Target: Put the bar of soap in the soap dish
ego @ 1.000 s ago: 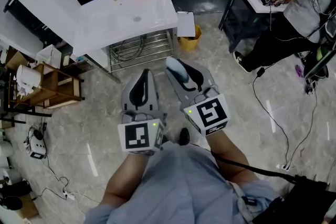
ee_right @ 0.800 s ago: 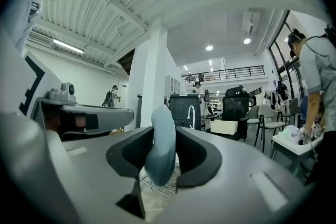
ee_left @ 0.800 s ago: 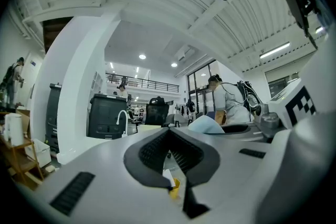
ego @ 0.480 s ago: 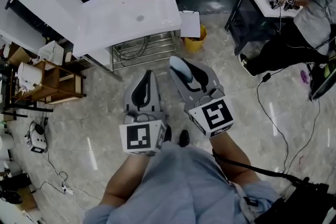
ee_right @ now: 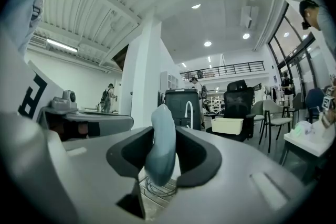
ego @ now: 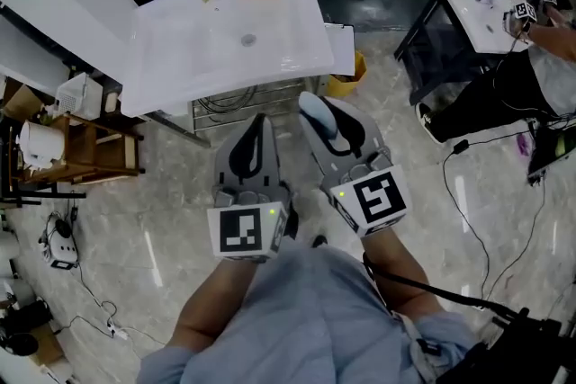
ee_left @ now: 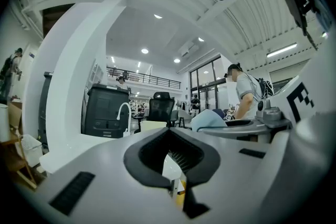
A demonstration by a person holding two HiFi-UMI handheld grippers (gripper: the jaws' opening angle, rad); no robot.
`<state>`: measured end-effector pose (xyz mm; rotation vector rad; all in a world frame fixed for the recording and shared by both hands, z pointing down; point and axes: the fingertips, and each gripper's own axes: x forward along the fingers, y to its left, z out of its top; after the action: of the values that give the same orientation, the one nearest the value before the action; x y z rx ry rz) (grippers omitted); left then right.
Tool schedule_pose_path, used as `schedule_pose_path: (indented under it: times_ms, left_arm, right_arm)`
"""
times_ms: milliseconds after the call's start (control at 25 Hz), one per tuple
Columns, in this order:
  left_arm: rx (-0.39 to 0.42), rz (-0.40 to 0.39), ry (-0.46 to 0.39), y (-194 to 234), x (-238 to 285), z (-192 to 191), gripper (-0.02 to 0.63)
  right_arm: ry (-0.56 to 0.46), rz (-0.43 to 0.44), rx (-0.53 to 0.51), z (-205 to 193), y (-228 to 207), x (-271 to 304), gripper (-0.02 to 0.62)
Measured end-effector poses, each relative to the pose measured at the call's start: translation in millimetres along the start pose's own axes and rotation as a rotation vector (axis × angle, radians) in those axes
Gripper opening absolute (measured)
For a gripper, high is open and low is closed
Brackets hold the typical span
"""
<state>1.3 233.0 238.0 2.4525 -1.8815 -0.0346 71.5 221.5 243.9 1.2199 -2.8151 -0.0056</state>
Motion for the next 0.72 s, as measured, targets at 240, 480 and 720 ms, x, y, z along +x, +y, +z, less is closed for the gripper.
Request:
schedule_pose_path:
  times_ms: [240,480,720]
  left_arm:
    - [-0.019,-0.022,0.004,48,58,3,0.006]
    - [-0.037,-0.030,-0.008,90,97,6,0.006]
    - [-0.054,-0.053,-0.008,103,128,7,0.006]
  right_arm:
    - [0.009,-0.014,-0.005,3,-23,70,0.123]
    - [0.015,-0.026,-0.026,10,-33,125,0.123]
    - [0.029,-0.059,-0.028,9,-55,150,0.123]
